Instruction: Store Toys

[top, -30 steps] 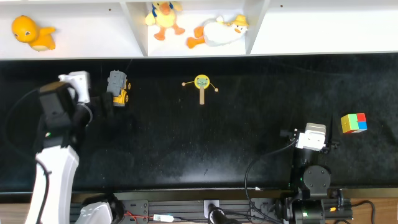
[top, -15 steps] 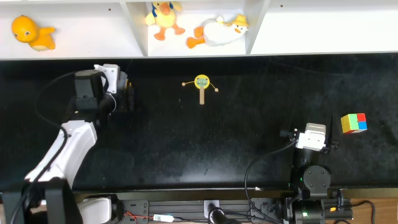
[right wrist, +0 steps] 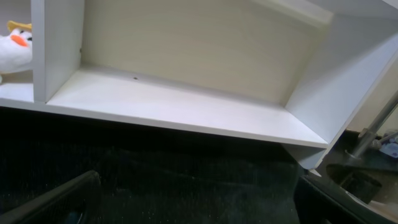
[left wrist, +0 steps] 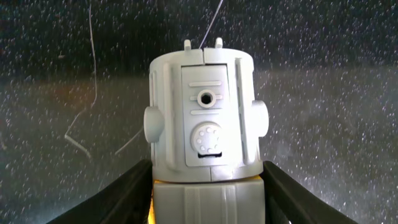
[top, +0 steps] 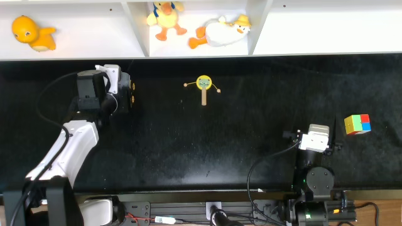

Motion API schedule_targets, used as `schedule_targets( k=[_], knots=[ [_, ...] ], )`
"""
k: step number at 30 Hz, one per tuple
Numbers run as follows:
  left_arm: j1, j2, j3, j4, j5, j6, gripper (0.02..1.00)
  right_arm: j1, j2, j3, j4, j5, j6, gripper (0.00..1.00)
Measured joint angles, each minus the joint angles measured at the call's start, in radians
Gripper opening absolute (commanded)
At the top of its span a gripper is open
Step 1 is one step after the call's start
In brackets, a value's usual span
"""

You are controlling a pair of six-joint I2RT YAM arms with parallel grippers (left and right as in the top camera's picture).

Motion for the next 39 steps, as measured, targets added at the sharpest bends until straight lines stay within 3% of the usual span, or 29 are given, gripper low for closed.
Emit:
schedule_targets(
  k=[17,36,38,39],
  knots=[
    [0.0,-0.28,0.013,-0.148,-0.055,0.004,0.459,0.0,0.0,0.0,0.0,0.0,0.0,0.996],
    [-0.002,0.172,0.49,-0.12,-0.06,0.02,0.461,0.0,0.0,0.0,0.0,0.0,0.0,0.996],
    [-0.002,0.218,0.522,-0.097,-0.06,0.02,0.514,0.0,0.0,0.0,0.0,0.0,0.0,0.993],
    [-0.002,0.237,0.536,-0.09,-0.06,0.02,0.654,0.0,0.0,0.0,0.0,0.0,0.0,0.996]
  ],
)
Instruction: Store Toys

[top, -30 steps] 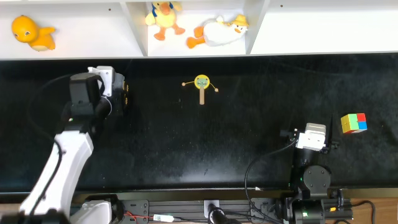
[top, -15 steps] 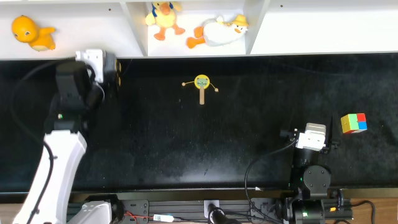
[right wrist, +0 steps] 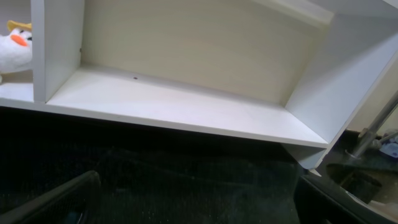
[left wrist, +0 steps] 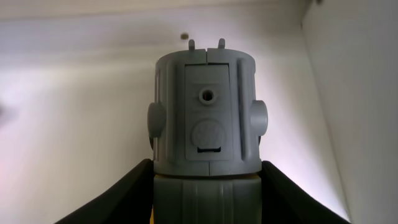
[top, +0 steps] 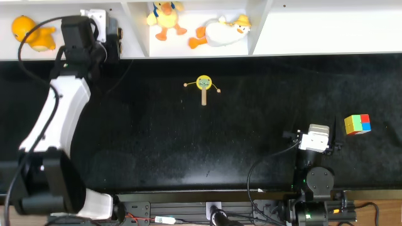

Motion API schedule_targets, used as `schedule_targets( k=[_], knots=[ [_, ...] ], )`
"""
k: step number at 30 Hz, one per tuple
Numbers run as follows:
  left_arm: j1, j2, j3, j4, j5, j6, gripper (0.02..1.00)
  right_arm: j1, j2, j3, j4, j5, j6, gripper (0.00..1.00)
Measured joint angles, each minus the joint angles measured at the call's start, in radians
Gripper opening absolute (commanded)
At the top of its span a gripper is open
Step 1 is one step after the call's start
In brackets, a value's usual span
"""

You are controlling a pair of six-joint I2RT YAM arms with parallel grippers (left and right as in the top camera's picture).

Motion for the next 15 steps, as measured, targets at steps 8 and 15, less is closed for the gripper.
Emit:
schedule_targets(
  k=[8,15],
  knots=[
    [0.0,0.049,0.039,-0.037,0.0,0.002,0.998,0.0,0.0,0.0,0.0,0.0,0.0,0.993],
    [0.0,-0.084,-0.131,-0.064,-0.019,0.003,0.998,0.0,0.0,0.0,0.0,0.0,0.0,0.996]
  ],
)
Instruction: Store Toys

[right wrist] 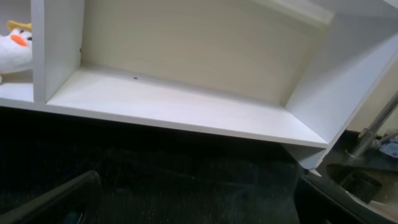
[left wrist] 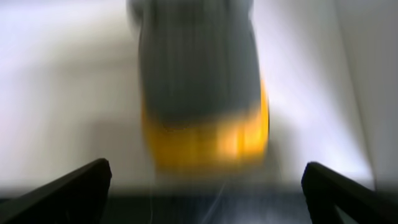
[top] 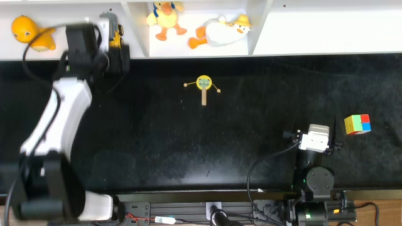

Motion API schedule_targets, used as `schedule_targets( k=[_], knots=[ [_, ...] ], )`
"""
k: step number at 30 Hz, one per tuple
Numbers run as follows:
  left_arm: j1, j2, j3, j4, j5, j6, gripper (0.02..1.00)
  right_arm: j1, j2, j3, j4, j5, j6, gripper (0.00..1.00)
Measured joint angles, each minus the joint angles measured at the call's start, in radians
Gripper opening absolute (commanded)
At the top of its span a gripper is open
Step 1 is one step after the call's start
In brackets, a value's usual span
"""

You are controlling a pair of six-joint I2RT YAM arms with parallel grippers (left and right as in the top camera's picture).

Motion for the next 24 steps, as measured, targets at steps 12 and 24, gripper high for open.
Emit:
schedule_targets(
  k=[12,24],
  knots=[
    [0.0,-0.836,-0.818,0.614,-0.149,0.0,0.998,0.0,0.0,0.0,0.0,0.0,0.0,0.996],
    [0.0,-1.509,-1.109,0.239,-0.091,-0.06,0.998,0.0,0.0,0.0,0.001,0.0,0.0,0.996]
  ],
)
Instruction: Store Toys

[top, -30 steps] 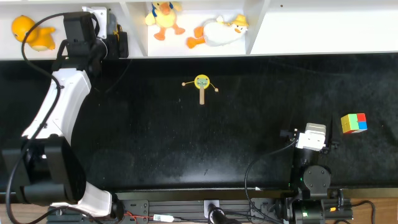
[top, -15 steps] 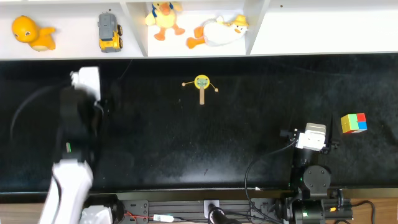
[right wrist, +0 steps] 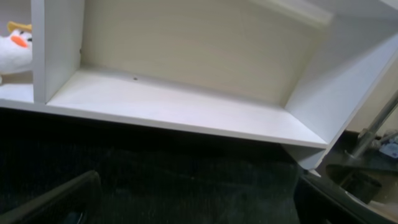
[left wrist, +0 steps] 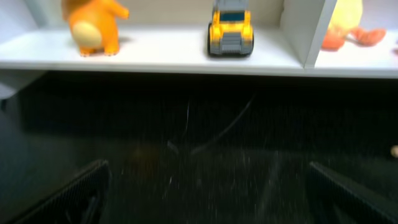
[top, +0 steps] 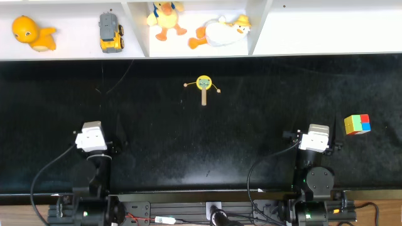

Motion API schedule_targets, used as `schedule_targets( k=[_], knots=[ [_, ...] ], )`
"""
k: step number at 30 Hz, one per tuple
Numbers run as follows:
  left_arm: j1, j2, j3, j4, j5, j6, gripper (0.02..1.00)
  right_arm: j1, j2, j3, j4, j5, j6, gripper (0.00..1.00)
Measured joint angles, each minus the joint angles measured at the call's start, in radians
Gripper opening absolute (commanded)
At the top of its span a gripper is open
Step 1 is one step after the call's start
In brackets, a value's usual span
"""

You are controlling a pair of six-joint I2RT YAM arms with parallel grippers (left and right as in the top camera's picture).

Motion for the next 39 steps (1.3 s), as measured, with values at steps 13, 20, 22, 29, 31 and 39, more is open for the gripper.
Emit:
schedule_targets(
  k=[13,20,22,29,31,39],
  knots=[
    [0.0,-0.082,0.0,-0.005,0.019,-0.003,0.998,0.0,0.0,0.0,-0.001,0.0,0.0,0.993],
    [0.0,-0.082,0.0,-0.005,0.019,-0.003,0.998,0.0,0.0,0.0,-0.001,0.0,0.0,0.996],
    [0.0,-0.082,0.0,-0.005,0.019,-0.003,0.998,0.0,0.0,0.0,-0.001,0.0,0.0,0.993],
    [0.0,-0.082,0.0,-0.005,0.019,-0.003,0.998,0.0,0.0,0.0,-0.001,0.0,0.0,0.996],
    [0.0,-0.082,0.0,-0.005,0.019,-0.003,0.998,0.0,0.0,0.0,-0.001,0.0,0.0,0.996],
    [0.0,-0.082,0.0,-0.005,0.019,-0.003,0.998,0.017,0.203,0.074,-0.093,-0.115,0.092,0.996]
  ],
)
